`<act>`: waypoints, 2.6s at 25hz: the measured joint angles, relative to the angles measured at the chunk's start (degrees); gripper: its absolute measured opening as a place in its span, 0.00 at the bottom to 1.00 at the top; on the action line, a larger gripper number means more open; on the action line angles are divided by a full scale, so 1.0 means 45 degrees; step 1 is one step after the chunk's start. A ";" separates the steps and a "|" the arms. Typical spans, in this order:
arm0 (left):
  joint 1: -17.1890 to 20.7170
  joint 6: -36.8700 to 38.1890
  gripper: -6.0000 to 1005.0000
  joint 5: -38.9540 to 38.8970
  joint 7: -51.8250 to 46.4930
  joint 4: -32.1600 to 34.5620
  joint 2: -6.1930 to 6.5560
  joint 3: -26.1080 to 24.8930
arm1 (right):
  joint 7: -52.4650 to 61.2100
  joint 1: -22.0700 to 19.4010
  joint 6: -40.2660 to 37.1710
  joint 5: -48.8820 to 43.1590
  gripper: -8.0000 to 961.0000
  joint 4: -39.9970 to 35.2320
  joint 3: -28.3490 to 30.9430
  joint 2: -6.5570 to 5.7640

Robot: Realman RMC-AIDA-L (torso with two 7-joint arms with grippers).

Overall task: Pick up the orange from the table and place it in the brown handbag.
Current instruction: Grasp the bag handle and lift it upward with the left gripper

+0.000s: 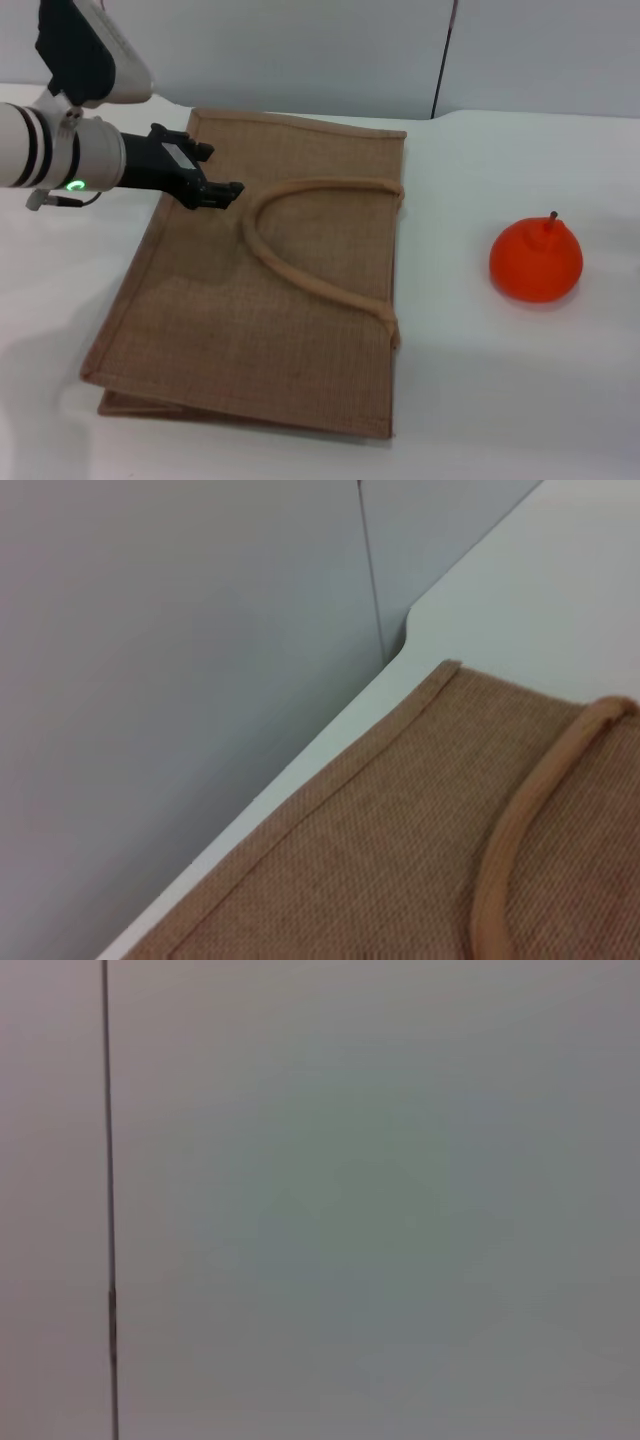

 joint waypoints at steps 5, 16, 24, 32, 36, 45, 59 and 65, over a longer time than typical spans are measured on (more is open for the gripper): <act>-0.0210 0.0353 0.69 0.0106 0.0253 -0.0586 -0.0010 -0.0002 | 0.0000 0.0008 0.0003 0.0000 0.93 0.0000 -0.0078 0.0000; -0.0476 0.0836 0.68 0.0145 0.0442 -0.0877 -0.0010 0.0005 | 0.0000 0.0042 0.0141 0.0000 0.93 0.0000 -0.0142 0.0000; -0.0792 0.0902 0.68 -0.0063 0.0440 -0.0882 -0.0021 0.0043 | 0.0000 0.0036 0.0284 0.0000 0.93 -0.0019 -0.0140 0.0000; -0.0855 0.0674 0.68 -0.1065 0.1136 -0.0878 -0.0058 0.0145 | 0.0000 0.0045 0.0285 0.0000 0.93 -0.0020 -0.0134 0.0000; -0.0818 0.0369 0.67 -0.1528 0.1551 -0.0922 -0.0068 0.0169 | 0.0000 0.0042 0.0285 0.0000 0.93 -0.0020 -0.0133 0.0000; -0.0767 0.0012 0.67 -0.2027 0.2201 -0.1374 -0.0140 0.0212 | 0.0000 0.0055 0.0297 0.0000 0.93 -0.0020 -0.0133 0.0000; -0.0724 0.0650 0.66 -0.2322 0.2683 -0.2349 -0.0096 0.0106 | 0.0000 0.0045 0.0654 0.0000 0.93 -0.0019 -0.0134 0.0000; -0.0768 0.0977 0.66 -0.2457 0.3018 -0.2840 -0.0079 0.0063 | 0.0000 0.0049 0.0654 0.0000 0.93 -0.0022 -0.0141 0.0000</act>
